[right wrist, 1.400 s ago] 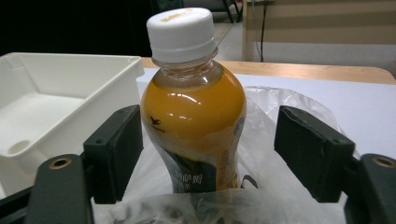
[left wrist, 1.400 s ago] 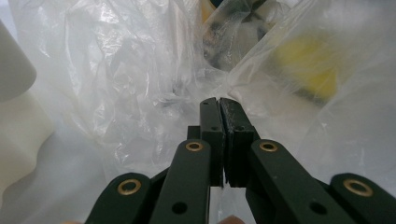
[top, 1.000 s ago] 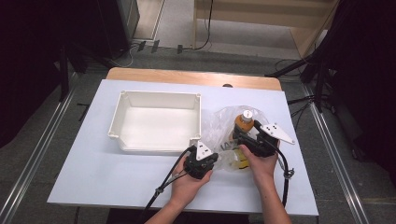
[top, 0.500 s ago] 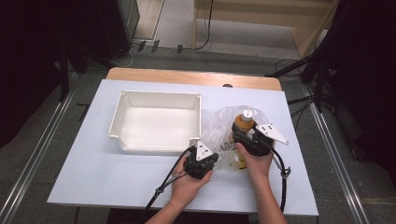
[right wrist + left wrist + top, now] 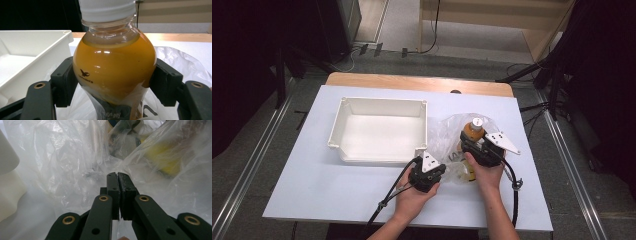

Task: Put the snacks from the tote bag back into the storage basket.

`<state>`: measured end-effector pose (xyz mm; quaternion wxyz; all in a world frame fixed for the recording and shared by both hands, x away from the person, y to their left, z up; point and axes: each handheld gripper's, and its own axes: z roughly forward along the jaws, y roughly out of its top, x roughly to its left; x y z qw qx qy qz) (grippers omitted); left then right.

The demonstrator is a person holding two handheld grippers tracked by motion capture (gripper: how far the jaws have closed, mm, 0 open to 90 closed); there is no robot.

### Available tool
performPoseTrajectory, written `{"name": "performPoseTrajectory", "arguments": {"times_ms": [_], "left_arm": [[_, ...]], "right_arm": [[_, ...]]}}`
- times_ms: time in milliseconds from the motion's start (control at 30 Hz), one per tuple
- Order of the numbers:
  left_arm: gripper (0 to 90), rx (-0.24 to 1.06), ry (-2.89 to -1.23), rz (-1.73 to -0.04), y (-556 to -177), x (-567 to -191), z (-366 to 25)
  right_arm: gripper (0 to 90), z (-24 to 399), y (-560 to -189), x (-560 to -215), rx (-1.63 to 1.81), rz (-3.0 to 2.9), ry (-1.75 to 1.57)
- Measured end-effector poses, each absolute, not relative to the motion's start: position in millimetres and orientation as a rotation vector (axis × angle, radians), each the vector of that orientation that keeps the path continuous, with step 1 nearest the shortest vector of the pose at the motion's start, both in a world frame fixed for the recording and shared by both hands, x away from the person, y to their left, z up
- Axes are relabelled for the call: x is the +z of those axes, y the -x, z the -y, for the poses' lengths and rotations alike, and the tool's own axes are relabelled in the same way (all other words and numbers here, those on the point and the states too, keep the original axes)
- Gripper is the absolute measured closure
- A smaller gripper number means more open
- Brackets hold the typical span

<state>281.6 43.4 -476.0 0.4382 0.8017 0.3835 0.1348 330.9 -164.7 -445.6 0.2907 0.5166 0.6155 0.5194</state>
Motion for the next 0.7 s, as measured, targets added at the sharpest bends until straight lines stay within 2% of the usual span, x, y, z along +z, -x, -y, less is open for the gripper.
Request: {"name": "performPoseTrajectory", "arguments": {"times_ms": [567,633,700], "left_arm": [[89.0,0.331,-1.989,-0.957,-282,-476,-44],[87.2,0.337,-1.990,-0.953,-282,-476,-44],[80.6,0.367,-1.986,-0.933,-279,-475,-43]], "right_arm": [[30.6,171,-319,-411,1.451,-1.611,-1.328],[30.6,170,-318,-406,1.451,-1.612,-1.323],[30.6,168,-315,-400,1.454,-1.612,-1.318]]}}
